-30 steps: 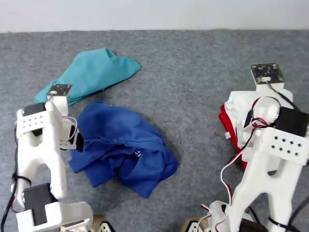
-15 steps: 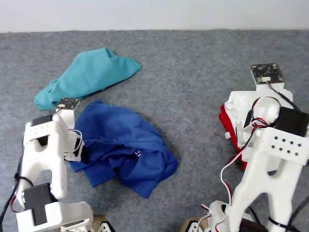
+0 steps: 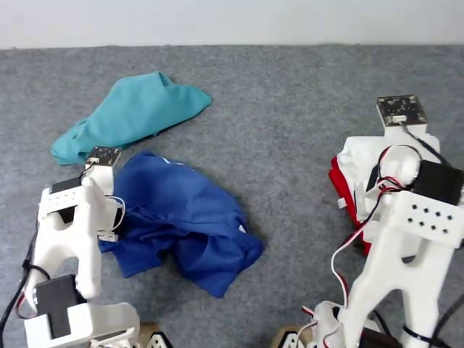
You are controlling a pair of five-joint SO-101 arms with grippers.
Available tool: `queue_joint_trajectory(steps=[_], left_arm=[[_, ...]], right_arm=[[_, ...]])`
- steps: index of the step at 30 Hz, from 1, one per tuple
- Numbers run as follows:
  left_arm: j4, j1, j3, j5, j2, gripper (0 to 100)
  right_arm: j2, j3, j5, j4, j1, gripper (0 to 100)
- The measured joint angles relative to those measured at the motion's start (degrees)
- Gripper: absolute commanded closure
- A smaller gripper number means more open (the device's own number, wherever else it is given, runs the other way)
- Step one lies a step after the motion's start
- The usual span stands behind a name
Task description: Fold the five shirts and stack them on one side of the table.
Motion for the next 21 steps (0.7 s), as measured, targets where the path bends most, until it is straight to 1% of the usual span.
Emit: queue_joint_trajectory(steps=[2, 4, 8, 12, 14, 17, 19, 21], left_arm=[[2.02, 0.00, -1.14, 0.00, 0.00, 99], [6.15, 0.00, -3.87, 0.00, 0.00, 99], [17.93, 0.00, -12.57, 0.00, 0.00, 99], [29.63, 0.00, -24.53, -0.09, 0.00, 99], [32.09, 0.00, -30.95, -0.26, 0.00, 99], [33.05, 0.00, -37.80, 1.41, -1.05, 99], [33.23, 1.41, -40.70, 2.11, -3.34, 99], [33.32, 4.22, -42.11, 2.11, -6.42, 99]], right_arm=[[0.00, 0.00, 0.00, 0.00, 0.00, 81.9], [0.00, 0.00, 0.00, 0.00, 0.00, 81.9], [0.00, 0.00, 0.00, 0.00, 0.00, 81.9], [0.00, 0.18, 0.00, 0.00, 0.00, 81.9], [0.00, 0.18, 0.00, 0.00, 0.00, 81.9], [0.00, 0.35, 0.00, 0.00, 0.00, 81.9], [0.00, 0.35, 0.00, 0.00, 0.00, 81.9], [0.00, 0.35, 0.00, -0.09, -0.79, 81.9]])
